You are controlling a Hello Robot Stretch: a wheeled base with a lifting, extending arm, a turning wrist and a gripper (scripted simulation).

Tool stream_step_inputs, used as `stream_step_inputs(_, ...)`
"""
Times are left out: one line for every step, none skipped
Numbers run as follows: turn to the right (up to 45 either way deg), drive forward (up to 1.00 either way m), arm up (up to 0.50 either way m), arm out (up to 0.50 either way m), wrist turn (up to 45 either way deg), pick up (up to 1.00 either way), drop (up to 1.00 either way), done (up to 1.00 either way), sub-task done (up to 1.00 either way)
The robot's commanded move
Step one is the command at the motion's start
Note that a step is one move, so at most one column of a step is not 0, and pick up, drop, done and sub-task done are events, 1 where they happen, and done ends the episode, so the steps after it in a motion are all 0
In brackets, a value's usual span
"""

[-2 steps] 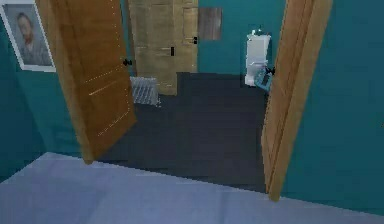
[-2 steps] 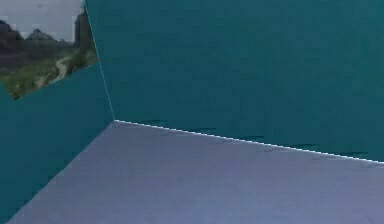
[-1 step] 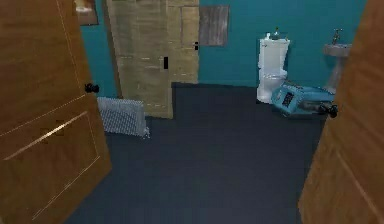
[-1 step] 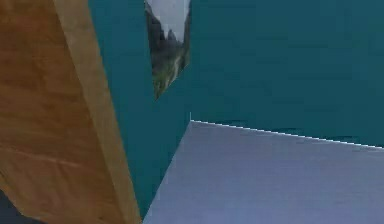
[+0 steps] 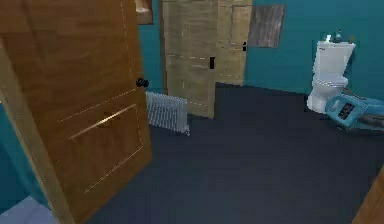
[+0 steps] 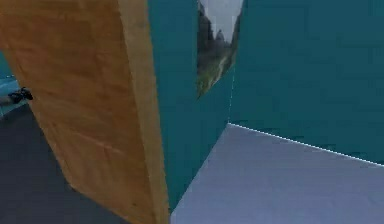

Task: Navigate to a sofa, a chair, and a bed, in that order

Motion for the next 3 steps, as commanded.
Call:
stream_step_inputs(0.0,0.25,0.00,0.00,0.0,0.00,0.00,0.00,0.00)
stream_step_inputs(18.0,0.00,0.00,0.00,0.0,0.00,0.00,0.00,0.00)
stream_step_inputs(0.0,1.00,0.00,0.00,0.0,0.00,0.00,0.00,0.00)
